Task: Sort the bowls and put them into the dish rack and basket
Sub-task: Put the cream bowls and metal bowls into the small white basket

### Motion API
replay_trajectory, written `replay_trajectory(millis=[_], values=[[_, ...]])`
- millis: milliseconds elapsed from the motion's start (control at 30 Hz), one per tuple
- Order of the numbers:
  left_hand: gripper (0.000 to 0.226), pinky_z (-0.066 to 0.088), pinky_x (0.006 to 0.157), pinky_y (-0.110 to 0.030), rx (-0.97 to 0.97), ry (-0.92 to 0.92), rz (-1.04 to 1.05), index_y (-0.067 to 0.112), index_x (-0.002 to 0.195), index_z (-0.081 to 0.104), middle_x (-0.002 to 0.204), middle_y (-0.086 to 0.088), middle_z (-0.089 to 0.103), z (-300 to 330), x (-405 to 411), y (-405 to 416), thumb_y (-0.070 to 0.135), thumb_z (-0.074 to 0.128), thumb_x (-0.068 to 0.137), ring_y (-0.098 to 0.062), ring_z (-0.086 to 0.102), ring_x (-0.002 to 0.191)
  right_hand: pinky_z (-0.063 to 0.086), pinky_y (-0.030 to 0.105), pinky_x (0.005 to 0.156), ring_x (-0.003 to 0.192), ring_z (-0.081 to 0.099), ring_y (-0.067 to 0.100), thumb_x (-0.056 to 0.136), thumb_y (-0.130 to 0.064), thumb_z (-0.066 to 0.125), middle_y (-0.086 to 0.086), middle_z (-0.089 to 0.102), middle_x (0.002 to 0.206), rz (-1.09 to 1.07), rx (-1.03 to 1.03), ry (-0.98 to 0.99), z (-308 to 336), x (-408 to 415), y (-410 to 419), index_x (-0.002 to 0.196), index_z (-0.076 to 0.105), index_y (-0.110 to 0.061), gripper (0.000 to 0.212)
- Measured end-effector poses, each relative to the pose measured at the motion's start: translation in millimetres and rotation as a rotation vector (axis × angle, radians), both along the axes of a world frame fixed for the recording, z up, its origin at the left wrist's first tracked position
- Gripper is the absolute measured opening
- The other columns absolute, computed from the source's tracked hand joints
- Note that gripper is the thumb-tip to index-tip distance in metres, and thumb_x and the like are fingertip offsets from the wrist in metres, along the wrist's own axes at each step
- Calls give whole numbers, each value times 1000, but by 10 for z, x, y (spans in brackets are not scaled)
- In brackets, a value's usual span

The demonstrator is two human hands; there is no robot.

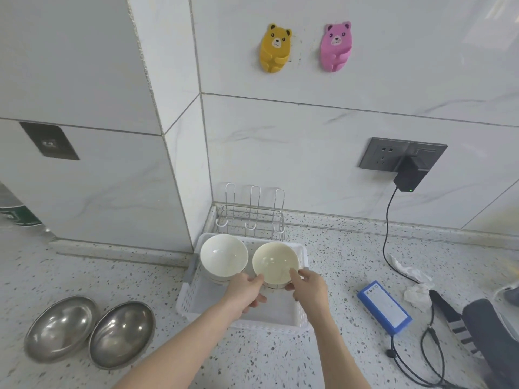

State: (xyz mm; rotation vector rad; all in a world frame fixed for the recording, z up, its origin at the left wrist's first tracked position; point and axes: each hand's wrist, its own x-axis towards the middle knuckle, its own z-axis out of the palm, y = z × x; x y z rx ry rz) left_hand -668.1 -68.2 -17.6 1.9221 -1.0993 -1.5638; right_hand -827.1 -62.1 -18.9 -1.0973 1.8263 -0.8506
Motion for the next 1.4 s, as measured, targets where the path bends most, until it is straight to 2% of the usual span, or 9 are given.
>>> replay_trajectory(millis=[167, 333, 567, 733, 867, 1067, 1167, 1233, 1400], values=[[27, 22, 36, -18, -45, 94, 5, 15, 103, 59, 75, -3, 78, 176, 405, 311, 40, 50, 99, -7, 40, 41, 46, 28, 59, 56, 55, 9, 97, -28, 54, 1, 73, 72, -141, -110, -99, 73, 89, 337, 106, 62, -20, 15], [23, 25, 35, -17, -145, 150, 224, 10, 100, 66, 68, -4, 75, 298, 1138, 661, 30, 54, 100, -6, 40, 38, 39, 20, 46, 41, 41, 4, 96, -25, 55, 0, 71, 66, -160, -161, -215, 166, 463, 722, 96, 68, -22, 13], [18, 27, 36, -18, -242, 80, 571, 12, 92, 66, 67, -7, 67, 100, 2237, 1075, 25, 56, 98, -11, 40, 46, 37, 18, 43, 41, 41, 6, 96, -19, 54, 4, 72, 66, 35, -104, -300, 237, 1316, 1048, 98, 69, -21, 14], [27, 37, 54, -29, -258, -44, 713, 12, 75, 56, 74, -8, 59, -148, 2840, 1306, 27, 58, 97, -18, 48, 58, 42, 20, 48, 47, 49, 8, 94, -25, 54, 1, 74, 79, 220, 119, -206, 116, 1988, 1243, 122, 58, -18, 29], [30, 44, 64, -37, -231, -248, 708, 13, 94, 52, 92, -9, 62, -267, 3294, 1493, 41, 61, 92, -21, 57, 74, 43, 19, 51, 56, 55, 9, 94, -34, 50, 0, 70, 92, 278, 263, -96, -14, 2486, 1336, 142, 37, -18, 52], [65, 53, 84, -49, -8, -157, 535, 17, 142, 31, 128, -18, 55, -377, 3689, 1513, 45, 62, 92, -41, 58, 116, 52, 26, 59, 65, 61, 12, 96, -38, 46, 3, 65, 100, 173, 309, -70, -160, 2917, 1337, 154, 17, -18, 68], [57, 38, 36, -22, 15, -78, 440, 25, 144, 33, 102, -15, 70, -377, 3722, 1540, 32, 62, 95, -21, 68, 65, 57, 29, 64, 63, 62, 12, 97, -32, 44, -10, 58, 89, 140, 302, -51, -206, 3039, 1348, 153, 20, -23, 62], [56, 30, 34, -19, -4, -73, 392, 28, 144, 35, 89, -12, 74, -396, 3756, 1550, 25, 61, 94, -10, 50, 44, 55, 30, 60, 59, 58, 11, 93, -16, 43, -13, 58, 86, 122, 262, -35, -212, 3097, 1373, 151, 26, -26, 61], [54, 30, 38, -23, -82, -65, 389, 23, 144, 41, 79, -12, 76, -360, 3822, 1534, 17, 61, 94, -10, 41, 41, 44, 19, 47, 50, 50, 4, 88, -7, 42, -17, 58, 84, 36, 204, -48, -137, 3133, 1449, 147, 33, -30, 64]])
